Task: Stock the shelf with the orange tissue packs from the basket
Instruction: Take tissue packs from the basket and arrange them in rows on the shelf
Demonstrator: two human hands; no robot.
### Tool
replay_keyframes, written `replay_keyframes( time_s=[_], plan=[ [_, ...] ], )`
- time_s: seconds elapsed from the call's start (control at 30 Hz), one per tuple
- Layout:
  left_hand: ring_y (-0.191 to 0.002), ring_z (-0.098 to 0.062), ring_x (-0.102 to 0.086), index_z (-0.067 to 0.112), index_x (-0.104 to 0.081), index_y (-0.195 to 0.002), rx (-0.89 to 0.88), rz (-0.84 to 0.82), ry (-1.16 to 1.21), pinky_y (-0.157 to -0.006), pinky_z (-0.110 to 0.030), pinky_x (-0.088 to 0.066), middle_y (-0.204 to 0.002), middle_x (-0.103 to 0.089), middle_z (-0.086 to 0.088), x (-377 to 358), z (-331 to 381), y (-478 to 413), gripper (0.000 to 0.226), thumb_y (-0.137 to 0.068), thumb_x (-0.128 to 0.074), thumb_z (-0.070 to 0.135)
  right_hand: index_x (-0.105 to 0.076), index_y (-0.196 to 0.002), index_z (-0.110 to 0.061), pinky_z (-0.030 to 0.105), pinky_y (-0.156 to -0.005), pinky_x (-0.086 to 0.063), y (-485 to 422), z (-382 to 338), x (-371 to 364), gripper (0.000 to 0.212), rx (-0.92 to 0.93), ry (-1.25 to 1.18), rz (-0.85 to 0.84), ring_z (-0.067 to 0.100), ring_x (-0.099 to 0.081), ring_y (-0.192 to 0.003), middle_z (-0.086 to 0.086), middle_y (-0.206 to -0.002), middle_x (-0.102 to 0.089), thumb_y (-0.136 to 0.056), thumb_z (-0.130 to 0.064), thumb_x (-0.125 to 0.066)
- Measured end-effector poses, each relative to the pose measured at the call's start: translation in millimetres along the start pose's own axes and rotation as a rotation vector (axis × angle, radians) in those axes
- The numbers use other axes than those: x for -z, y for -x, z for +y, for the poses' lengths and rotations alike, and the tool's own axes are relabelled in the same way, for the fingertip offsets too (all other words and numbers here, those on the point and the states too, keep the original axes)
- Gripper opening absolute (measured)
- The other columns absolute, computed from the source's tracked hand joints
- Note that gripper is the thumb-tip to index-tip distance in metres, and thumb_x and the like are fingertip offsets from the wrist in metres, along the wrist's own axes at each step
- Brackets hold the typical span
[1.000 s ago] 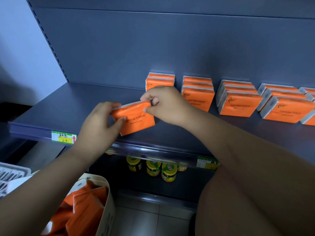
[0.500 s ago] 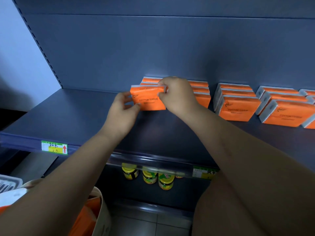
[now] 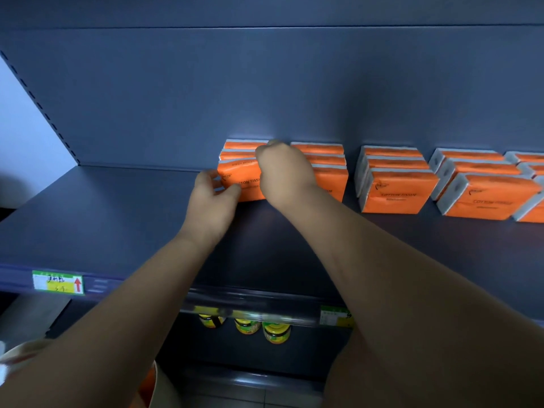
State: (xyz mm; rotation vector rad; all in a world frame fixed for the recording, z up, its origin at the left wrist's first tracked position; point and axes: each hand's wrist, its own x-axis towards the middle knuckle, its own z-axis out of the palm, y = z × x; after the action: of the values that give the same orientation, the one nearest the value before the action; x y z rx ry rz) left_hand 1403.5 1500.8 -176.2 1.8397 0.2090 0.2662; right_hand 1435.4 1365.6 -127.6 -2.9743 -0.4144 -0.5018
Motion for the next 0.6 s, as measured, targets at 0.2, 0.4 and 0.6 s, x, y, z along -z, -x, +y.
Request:
replay_keyframes(
  time_s=[0.2, 0.4, 0.6],
  plan=[
    [-0.111, -0.01, -0.059, 0.02, -0.05, -0.135, 0.029, 0.0, 0.013, -0.077, -0.013, -0.041, -0.121, -0.061, 0.006, 1.8, 0.9, -5.0, 0.039, -0.098, -0.059, 0.015, -0.045, -0.088, -0.013, 0.034, -0.067, -0.04, 3.0, -3.3, 2.8, 0.029, -0.014, 0.016, -0.044, 0.035, -0.065, -0.096, 0.011, -0.107, -0.057, -0.079, 0.013, -0.053],
    [-0.115, -0.009, -0.058, 0.018, -0.054, -0.136, 0.014, -0.024, 0.01, -0.082, -0.013, -0.042, -0.129, -0.06, 0.005, 7.2, -3.7, -6.6, 0.04, -0.097, -0.061, 0.012, -0.046, -0.089, -0.015, 0.034, -0.069, -0.039, 4.5, -0.1, 1.0, 0.031, -0.004, 0.029, -0.018, 0.033, -0.06, -0.106, 0.011, -0.112, -0.059, -0.079, 0.014, -0.053],
    [-0.122, -0.009, -0.055, 0.016, -0.051, -0.142, -0.007, -0.035, -0.028, -0.086, -0.012, -0.041, -0.134, -0.057, 0.007, 10.4, -5.7, -3.6, 0.045, -0.098, -0.06, 0.01, -0.065, -0.114, -0.012, 0.034, -0.078, -0.038, 4.4, -0.8, -3.8, 0.029, 0.015, 0.086, 0.015, 0.03, -0.052, -0.119, 0.007, -0.12, -0.058, -0.087, -0.003, -0.059]
  ],
)
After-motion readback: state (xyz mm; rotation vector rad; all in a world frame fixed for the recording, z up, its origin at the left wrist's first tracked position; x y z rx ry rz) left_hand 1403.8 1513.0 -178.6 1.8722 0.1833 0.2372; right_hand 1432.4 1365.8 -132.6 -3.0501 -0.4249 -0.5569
